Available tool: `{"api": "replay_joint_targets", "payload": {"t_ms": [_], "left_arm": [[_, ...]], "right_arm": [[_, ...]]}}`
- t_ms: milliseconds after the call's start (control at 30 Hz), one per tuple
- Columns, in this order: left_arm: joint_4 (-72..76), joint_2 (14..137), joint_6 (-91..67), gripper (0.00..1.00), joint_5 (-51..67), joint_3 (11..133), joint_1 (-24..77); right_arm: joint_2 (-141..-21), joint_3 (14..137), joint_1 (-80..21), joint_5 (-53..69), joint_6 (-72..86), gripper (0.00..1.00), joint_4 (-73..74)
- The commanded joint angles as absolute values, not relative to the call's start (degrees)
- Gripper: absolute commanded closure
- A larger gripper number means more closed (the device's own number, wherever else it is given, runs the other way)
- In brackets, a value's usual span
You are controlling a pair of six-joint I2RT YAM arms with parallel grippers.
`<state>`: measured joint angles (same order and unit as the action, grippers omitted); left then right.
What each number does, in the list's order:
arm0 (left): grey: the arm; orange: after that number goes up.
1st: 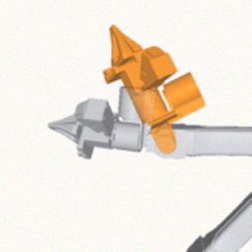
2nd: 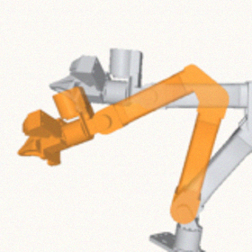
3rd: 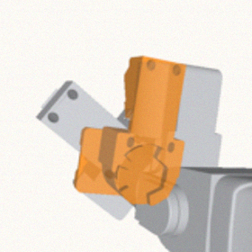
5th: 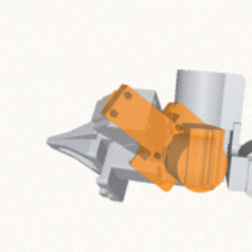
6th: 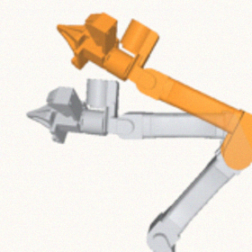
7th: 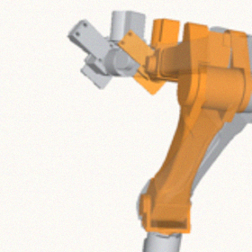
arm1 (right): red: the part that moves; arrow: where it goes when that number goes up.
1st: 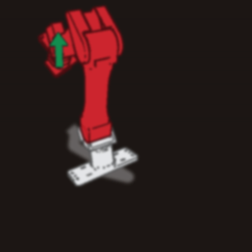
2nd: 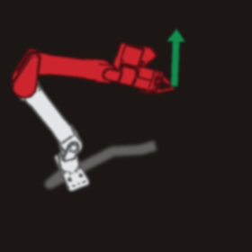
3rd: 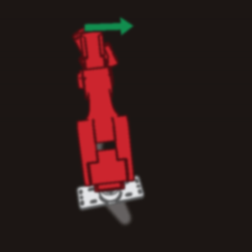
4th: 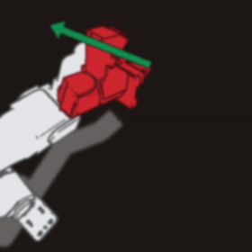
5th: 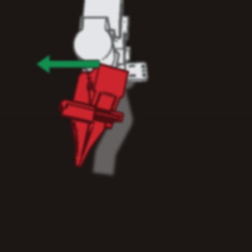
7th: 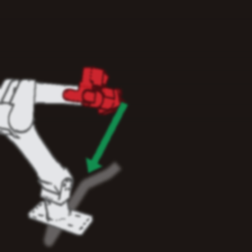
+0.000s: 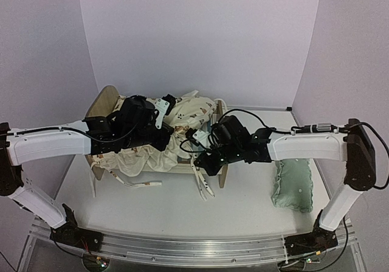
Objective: Set up the pet bed
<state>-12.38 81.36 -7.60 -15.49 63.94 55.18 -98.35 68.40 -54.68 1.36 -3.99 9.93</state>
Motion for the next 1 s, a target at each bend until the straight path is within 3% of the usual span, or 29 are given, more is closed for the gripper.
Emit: {"api": "replay_joint_targets", "payload": {"t_ms": [0,500,967], "left_arm": [[-11.4,78.2,-8.1,1.00,-16.7,63.8,54.5],[-11.5,79.5,-8.6,1.00,-14.8,65.0,54.5],[-11.6,81.2,-8.8,1.00,-12.9,66.9,54.5]], "right_arm": [[-92.8,68.1,-54.8,-0.8,-4.0,1.00,10.5],[-90.1,76.4,-54.8,-10.6,-6.0,1.00,22.7],[-93.3,87.6,-52.9,-14.5,-6.9,1.00,25.0]]}}
